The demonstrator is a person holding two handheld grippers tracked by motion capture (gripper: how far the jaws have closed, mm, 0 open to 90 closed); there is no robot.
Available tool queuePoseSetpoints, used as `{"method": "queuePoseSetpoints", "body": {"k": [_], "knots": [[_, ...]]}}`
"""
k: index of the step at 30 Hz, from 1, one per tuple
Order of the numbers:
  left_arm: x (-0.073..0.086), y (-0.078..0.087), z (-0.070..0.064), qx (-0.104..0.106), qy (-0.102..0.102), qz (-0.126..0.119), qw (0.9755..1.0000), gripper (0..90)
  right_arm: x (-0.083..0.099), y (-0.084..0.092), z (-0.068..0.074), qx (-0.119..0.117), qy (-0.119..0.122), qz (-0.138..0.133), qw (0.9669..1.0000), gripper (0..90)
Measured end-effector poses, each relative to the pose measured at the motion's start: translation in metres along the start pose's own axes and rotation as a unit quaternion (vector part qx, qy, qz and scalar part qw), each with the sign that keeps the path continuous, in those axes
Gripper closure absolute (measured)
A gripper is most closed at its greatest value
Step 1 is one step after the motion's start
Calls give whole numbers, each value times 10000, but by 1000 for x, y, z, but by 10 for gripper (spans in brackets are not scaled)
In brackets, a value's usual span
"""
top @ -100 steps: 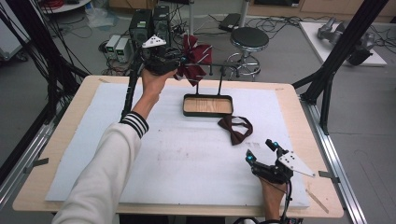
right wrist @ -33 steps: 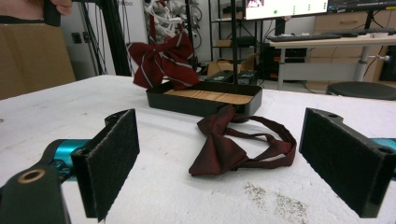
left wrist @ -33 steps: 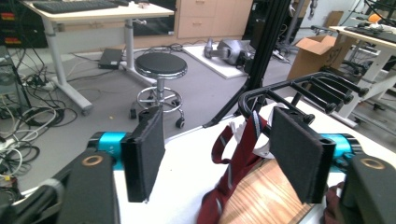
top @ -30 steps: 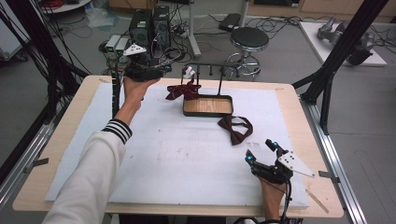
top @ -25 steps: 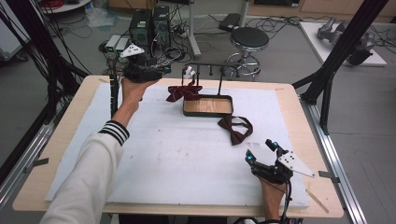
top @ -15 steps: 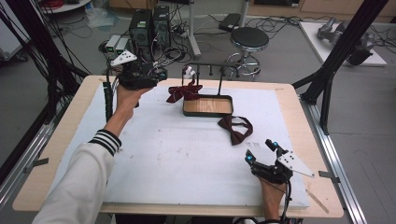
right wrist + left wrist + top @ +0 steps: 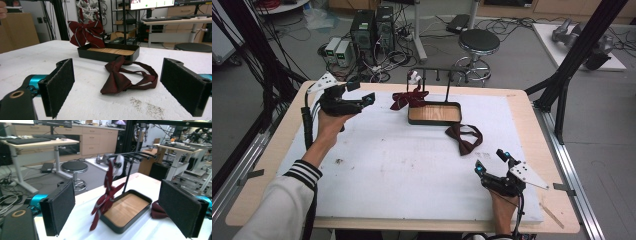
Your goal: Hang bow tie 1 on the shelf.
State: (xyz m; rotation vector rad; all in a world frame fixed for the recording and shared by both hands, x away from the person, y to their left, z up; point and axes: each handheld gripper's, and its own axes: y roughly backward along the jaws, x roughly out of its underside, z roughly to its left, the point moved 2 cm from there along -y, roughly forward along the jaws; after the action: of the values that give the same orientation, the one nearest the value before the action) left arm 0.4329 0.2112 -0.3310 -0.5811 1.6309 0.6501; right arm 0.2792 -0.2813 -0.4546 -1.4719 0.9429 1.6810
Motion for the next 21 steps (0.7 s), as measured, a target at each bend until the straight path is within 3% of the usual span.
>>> {"method": "queuePoseSetpoints", "body": {"k": [8, 15, 16, 21], "knots": [[14, 30, 7, -128, 40, -80, 9999, 146, 0, 0, 0, 3, 17, 13, 10000, 112], [30, 65, -8, -100, -101, -260, 9996, 147, 0, 0, 1, 10, 34, 16, 10000, 112], [37, 75, -13, -90, -162, -363, 9992, 147, 0, 0, 1, 14, 20, 27, 10000, 112], [50, 94, -23, -101, -342, -459, 9983, 148, 0, 0, 1, 22, 49, 22, 10000, 112]]}}
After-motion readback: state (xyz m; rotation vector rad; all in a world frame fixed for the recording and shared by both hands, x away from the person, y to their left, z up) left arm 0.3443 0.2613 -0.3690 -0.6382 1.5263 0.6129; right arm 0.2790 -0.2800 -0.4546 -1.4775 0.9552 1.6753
